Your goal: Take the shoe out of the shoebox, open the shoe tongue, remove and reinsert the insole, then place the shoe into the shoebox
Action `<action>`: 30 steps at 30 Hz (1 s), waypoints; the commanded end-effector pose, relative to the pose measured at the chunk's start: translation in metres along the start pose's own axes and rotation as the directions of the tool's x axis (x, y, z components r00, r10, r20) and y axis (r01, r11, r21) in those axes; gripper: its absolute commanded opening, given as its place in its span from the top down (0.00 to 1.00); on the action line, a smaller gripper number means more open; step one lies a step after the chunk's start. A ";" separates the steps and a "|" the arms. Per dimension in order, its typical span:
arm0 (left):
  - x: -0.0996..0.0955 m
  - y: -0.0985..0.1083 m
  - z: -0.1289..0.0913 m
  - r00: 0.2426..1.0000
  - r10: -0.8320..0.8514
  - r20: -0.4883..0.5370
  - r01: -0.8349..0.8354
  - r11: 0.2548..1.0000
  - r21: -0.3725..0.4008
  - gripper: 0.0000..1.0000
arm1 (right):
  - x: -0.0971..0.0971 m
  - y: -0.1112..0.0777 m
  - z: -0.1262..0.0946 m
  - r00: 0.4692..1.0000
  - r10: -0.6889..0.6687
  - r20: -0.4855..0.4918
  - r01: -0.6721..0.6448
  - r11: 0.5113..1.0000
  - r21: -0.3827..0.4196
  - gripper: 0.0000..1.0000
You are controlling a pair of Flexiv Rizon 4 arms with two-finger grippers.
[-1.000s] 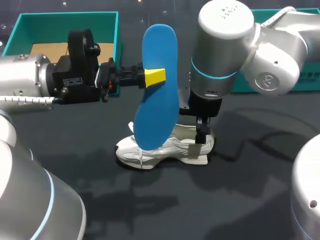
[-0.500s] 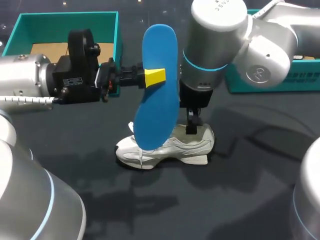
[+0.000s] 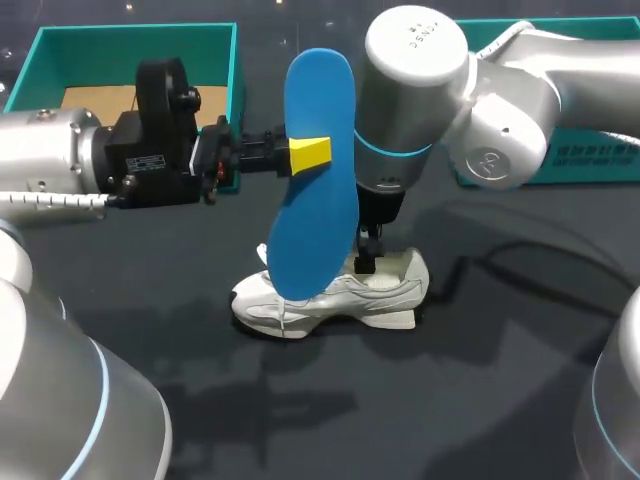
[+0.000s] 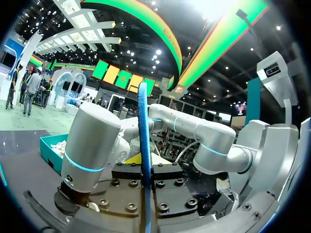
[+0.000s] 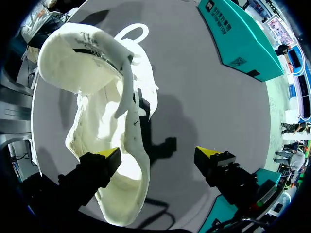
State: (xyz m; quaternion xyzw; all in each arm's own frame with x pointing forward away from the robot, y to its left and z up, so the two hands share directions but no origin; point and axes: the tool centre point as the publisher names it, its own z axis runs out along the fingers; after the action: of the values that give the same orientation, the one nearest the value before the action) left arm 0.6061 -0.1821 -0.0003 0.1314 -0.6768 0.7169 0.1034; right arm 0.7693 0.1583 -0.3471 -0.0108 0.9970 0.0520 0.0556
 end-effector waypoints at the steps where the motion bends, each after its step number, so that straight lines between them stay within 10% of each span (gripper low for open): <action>1: 0.001 0.002 0.001 1.000 0.000 0.002 0.000 1.000 0.003 1.00 | -0.003 0.006 0.015 1.000 -0.001 -0.022 0.001 1.000 0.003 0.00; 15: 0.001 0.002 0.001 1.000 0.000 0.002 0.000 1.000 0.003 1.00 | 0.004 0.004 0.033 0.997 0.002 -0.080 0.001 0.999 0.043 0.00; 21: 0.001 0.002 0.001 1.000 0.000 0.002 0.000 1.000 0.003 1.00 | 0.006 0.006 0.033 0.996 0.005 -0.087 -0.001 0.999 0.047 1.00; 30: 0.001 0.002 0.001 1.000 0.000 0.002 0.000 1.000 0.003 1.00 | 0.008 0.001 0.030 0.995 0.025 -0.099 -0.018 0.997 0.079 1.00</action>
State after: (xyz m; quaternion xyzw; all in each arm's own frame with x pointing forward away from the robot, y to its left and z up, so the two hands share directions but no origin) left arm 0.6063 -0.1819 -0.0007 0.1312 -0.6770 0.7168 0.1035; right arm 0.7651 0.1619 -0.3786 -0.0019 0.9999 0.0158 0.0040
